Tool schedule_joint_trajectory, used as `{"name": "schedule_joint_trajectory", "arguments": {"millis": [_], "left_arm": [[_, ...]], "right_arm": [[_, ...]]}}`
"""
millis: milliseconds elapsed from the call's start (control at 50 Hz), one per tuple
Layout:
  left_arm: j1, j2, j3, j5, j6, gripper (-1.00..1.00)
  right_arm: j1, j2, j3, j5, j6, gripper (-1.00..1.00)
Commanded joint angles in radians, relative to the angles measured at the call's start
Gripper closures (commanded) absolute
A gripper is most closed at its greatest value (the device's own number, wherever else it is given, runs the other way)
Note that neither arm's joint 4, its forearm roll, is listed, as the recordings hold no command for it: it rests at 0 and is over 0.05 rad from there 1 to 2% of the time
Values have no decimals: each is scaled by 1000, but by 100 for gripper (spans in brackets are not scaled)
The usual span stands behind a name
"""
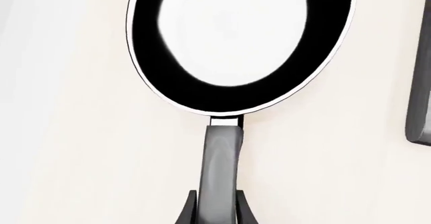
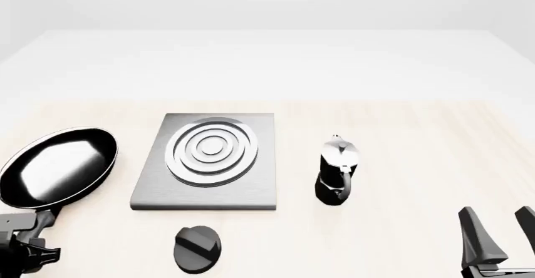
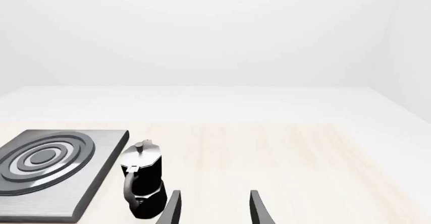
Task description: Turn on the stove and put the frying pan on it.
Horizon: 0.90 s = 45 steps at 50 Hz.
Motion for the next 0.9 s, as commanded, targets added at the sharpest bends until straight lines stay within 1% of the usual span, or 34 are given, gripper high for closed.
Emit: {"name": "schedule_joint_trajectory", "arguments": {"millis": [20, 100, 180, 220, 260, 280, 380, 400, 440, 460, 500, 580, 680, 780, 900], "left_arm": [[-22, -49, -13, 17, 4, 100], [-31, -84, -22, 47, 2, 100], [-53, -156, -40, 116, -6, 100], [-54, -187, -54, 143, 14, 100], [-67, -222, -74, 182, 0, 100], [-74, -246, -89, 210, 7, 100], [-89, -285, -131, 262, 14, 100], [-94, -291, -133, 269, 10, 100], [-92, -297, -142, 270, 33, 100], [-95, -297, -145, 275, 24, 100], [-93, -299, -140, 266, 56, 100], [-108, -315, -155, 290, 40, 100], [-121, -328, -171, 309, 50, 100], [-160, -344, -189, 340, 45, 100], [-193, -336, -202, 340, 46, 100]], "right_arm": [[0, 0, 0, 0, 0, -100], [0, 0, 0, 0, 0, -100], [0, 0, 0, 0, 0, -100], [0, 0, 0, 0, 0, -100], [0, 0, 0, 0, 0, -100], [0, 0, 0, 0, 0, -100], [0, 0, 0, 0, 0, -100], [0, 0, 0, 0, 0, -100], [0, 0, 0, 0, 0, -100], [0, 0, 0, 0, 0, -100], [0, 0, 0, 0, 0, -100], [0, 0, 0, 0, 0, -100], [0, 0, 0, 0, 0, -100], [0, 0, 0, 0, 0, -100], [0, 0, 0, 0, 0, -100]]}}
